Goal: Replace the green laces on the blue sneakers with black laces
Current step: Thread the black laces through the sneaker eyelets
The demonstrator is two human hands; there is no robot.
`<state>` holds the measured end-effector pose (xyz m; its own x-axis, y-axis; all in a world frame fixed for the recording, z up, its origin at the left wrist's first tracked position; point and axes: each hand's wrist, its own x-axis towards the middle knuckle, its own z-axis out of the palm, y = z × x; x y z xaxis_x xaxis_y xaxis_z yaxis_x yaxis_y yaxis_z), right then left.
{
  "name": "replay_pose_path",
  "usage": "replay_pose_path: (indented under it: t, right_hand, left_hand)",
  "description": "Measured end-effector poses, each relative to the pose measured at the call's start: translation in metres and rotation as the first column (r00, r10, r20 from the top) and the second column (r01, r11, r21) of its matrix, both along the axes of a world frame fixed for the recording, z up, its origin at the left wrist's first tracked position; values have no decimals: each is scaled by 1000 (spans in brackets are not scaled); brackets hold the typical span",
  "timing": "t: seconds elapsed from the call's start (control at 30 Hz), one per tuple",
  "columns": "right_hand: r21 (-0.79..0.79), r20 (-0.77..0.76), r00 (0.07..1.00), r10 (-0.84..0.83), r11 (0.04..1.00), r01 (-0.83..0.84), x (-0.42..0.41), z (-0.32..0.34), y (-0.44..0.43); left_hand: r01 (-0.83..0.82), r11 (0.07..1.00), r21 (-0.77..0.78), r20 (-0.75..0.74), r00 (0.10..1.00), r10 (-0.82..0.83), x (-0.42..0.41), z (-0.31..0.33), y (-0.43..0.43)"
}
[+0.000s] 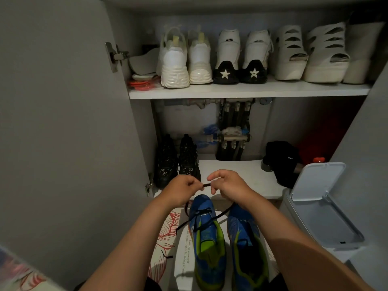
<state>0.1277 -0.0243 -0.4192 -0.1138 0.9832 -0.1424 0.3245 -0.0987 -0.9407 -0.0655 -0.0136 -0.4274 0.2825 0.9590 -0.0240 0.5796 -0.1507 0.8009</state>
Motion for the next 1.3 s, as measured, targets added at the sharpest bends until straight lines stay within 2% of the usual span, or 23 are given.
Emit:
replay_pose_path:
  t: [0.07, 0.1, 0.17, 0.23, 0.33, 0.43, 0.5, 0.57, 0.63, 0.7, 0.8, 0.87, 0.93, 1.03, 1.1, 1.13, 1.2, 1.23, 1.3]
  right_hand:
    - [43, 263, 965, -3, 999, -9, 7, -6, 1]
    - [53, 437, 900, -6, 998, -19, 12, -10, 2]
    - [44, 733, 679, -26, 999, -9, 23, -14, 1]
    - [35, 846, 530, -65, 997, 67, 31, -16, 1]
    - [47, 891, 444, -93, 992, 115, 33, -10, 1]
    - [-19, 867, 498, 25, 1000, -15, 27, -12, 3]
    - [-50, 772, 621, 137, 986, -156, 17, -13, -1]
    - [-21, 548, 810, 208, 972, -235, 4, -16, -4]
    - [11, 316, 914, 253, 963, -271, -4, -18, -4]
    - [36, 262, 926, 271, 956, -290, -6, -17, -3]
    - [54, 293, 934, 206, 971, -232, -3, -17, -1]
    - [55, 369, 922, 115, 988, -145, 1, -17, 0]
    - [67, 526, 849, 38, 994, -86, 5, -18, 1]
    - [41, 738, 675, 2, 998, -48, 10, -19, 4]
    - [16, 812, 584, 3, 999, -27, 11, -21, 5]
    - [-4, 823, 567, 23, 999, -35, 11, -21, 5]
    - [-39, 798, 594, 103, 992, -120, 10, -23, 7]
    - [-42, 741, 655, 148, 984, -174, 9, -23, 8]
    - [-51, 509, 829, 233, 969, -241, 3, -23, 6]
  left_hand:
    - [-37, 997, 66, -226, 973, 51, -9, 2, 0]
    - [-66, 994, 87, -294, 951, 89, -13, 3, 0]
    - [-135, 986, 94, -333, 930, 158, -20, 4, -1]
    - [-177, 980, 89, -339, 920, 196, -24, 6, -1]
    - [-154, 986, 61, -339, 926, 165, -23, 6, -2]
    - [-76, 997, -22, -258, 964, 68, -17, 1, -3]
    - [-17, 998, -53, -197, 980, 6, -9, -3, -3]
    - [39, 997, -64, -175, 983, -50, -1, -6, -4]
    - [84, 994, -66, -170, 981, -94, 5, -8, -3]
    - [97, 993, -61, -169, 980, -106, 7, -7, -3]
    - [93, 993, -69, -180, 978, -104, 5, -4, -3]
    - [56, 996, -68, -241, 968, -71, 0, -3, -4]
    - [14, 997, -70, -308, 951, -35, -6, -2, -4]
    - [-33, 996, -83, -349, 937, 2, -10, -1, -5]
    - [-50, 996, -74, -378, 926, 18, -10, 0, -5]
    - [-54, 996, -73, -391, 920, 21, -8, -1, -5]
    - [-49, 996, -71, -402, 915, 17, -4, -2, -6]
    - [-35, 997, -72, -387, 922, 5, -1, -3, -6]
    - [9, 996, -91, -330, 943, -39, 6, -6, -7]
